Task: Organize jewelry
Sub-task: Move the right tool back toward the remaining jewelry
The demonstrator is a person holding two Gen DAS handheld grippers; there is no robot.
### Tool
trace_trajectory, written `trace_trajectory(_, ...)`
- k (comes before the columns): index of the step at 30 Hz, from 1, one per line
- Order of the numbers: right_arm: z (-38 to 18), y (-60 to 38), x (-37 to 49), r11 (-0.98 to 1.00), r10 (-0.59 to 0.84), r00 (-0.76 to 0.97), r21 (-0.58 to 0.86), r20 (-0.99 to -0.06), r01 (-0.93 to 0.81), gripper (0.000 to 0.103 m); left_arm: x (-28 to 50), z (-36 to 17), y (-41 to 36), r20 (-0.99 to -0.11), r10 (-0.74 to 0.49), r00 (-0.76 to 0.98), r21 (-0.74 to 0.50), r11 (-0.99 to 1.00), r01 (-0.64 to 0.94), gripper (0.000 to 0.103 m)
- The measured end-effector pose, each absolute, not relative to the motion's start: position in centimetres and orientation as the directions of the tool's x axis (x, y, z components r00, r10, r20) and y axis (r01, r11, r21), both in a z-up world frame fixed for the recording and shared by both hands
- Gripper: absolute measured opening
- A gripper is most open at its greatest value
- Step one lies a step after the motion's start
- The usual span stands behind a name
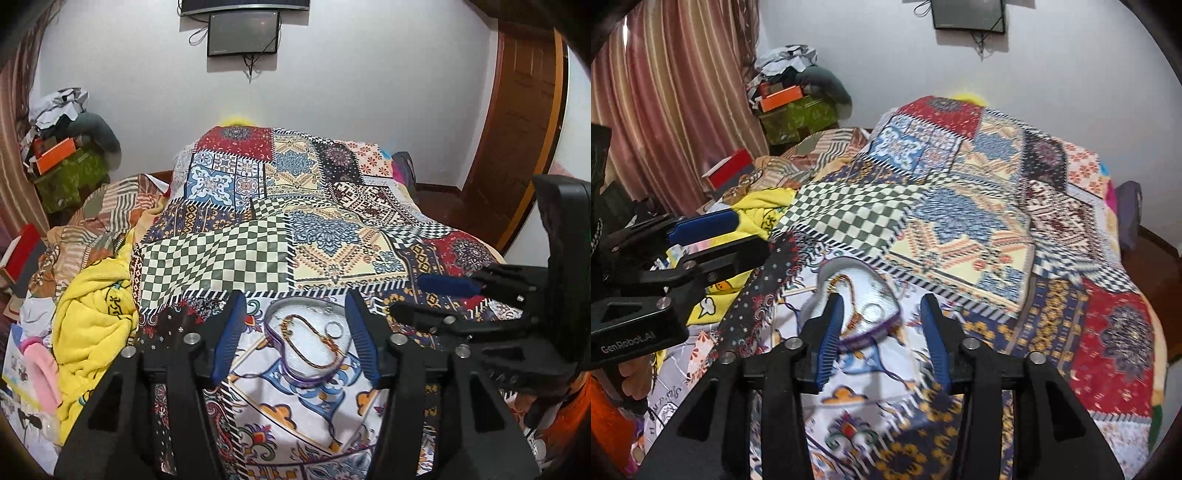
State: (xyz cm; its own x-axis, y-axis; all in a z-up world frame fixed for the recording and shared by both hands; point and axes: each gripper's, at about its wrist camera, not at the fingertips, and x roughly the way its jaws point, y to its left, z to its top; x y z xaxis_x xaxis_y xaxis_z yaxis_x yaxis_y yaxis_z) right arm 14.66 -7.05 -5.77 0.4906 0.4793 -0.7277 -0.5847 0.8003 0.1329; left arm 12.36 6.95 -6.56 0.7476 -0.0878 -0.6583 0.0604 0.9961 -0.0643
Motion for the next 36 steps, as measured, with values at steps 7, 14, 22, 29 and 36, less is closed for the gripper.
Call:
trace_trajectory(7, -5.8, -10.8, 14.1, 0.831, 0.439, 0.521, 0.11, -0.732, -0.545, 0.044, 11.4, -7.1, 4.5, -0.666, -0.073, 0.742, -0.042, 0.997, 0.061, 0.069)
trace_trajectory(14, -7.5, -14.5, 14.5, 0.86, 0.393, 0.521, 0.103, -0.758, -0.499, 0.045, 12.0, -9.0, 1.9, -0.705, -0.093, 0.703, -0.056, 0.996, 0.076, 0.069)
trace_trajectory(22, -10.1, -17.2, 14.7, 0.873, 0.369, 0.481, 0.119, -0.795, -0.473, 0.045, 13.1, -11.4, -1.0, -0.743, -0.116, 0.659, -0.057, 0.992, 0.11, 0.069)
trace_trajectory(29, -13.1, -18.1, 15.5, 0.873, 0.362, 0.416, 0.147, -0.834, -0.465, 0.045, 14.4, -14.9, -3.0, -0.803, -0.187, 0.566, -0.116, 0.98, 0.16, 0.069)
trace_trajectory(36, -14.5, -17.3, 16.8, 0.849, 0.395, 0.359, 0.187, -0.846, -0.495, 0.044, 15.5, -17.3, -4.0, -0.827, -0.203, 0.524, -0.135, 0.977, 0.167, 0.067)
